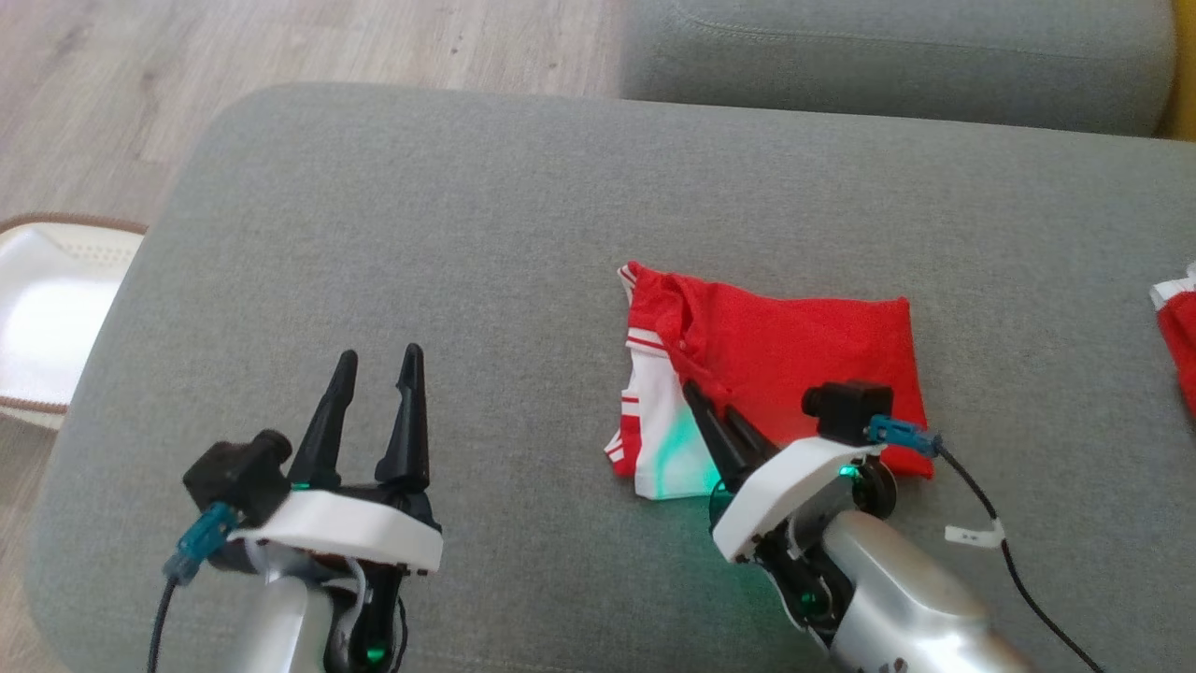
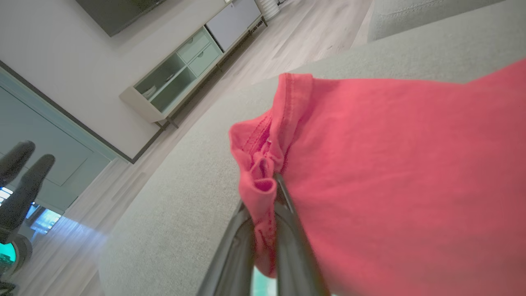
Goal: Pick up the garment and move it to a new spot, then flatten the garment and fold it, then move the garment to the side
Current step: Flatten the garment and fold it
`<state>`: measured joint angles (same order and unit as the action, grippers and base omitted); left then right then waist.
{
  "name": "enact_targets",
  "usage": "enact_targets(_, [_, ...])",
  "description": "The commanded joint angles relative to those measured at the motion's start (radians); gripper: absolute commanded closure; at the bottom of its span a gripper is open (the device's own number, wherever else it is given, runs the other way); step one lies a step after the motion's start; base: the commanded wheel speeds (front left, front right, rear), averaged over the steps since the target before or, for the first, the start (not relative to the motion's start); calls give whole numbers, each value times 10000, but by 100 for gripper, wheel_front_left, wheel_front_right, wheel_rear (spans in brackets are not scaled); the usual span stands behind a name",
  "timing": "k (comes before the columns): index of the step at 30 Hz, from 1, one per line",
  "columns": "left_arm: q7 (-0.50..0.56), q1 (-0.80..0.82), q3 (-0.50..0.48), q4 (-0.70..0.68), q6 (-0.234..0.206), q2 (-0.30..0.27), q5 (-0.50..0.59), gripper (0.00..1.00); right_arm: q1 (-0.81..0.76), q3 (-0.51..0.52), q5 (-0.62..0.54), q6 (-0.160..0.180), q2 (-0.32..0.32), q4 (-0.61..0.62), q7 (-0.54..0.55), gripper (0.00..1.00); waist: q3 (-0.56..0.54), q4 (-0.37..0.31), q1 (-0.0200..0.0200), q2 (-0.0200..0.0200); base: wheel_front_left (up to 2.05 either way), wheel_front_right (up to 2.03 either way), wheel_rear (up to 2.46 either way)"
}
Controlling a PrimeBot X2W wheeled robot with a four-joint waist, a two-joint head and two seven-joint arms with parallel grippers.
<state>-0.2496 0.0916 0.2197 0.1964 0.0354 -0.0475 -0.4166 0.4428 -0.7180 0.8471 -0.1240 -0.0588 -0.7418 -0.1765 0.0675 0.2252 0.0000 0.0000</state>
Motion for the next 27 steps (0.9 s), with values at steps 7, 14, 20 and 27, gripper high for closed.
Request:
enact_targets(7, [-122,310,-246,-305,-40,-28,-91,0,538,-922,436,-67,85,-190,-342,100,179,167,0,0,0,0,0])
enact_targets(14, [-122,357,-436,-271,-39,-28,-28,0,561,-2000,1355,-67,85,616,-285,0,211,-90,0,0,0,0,0])
enact_targets(20, [-122,393,-617,-403,-35,-28,1,0,1393,-1140,940,-67,85,-61,-704,0,179,-670,0,0,0,0,0])
enact_targets(27, [-122,467,-671,-705,-59,-28,-5,0,1999,746,-1043,-67,67,-748,-844,0,180,-1271,0,0,0,0,0])
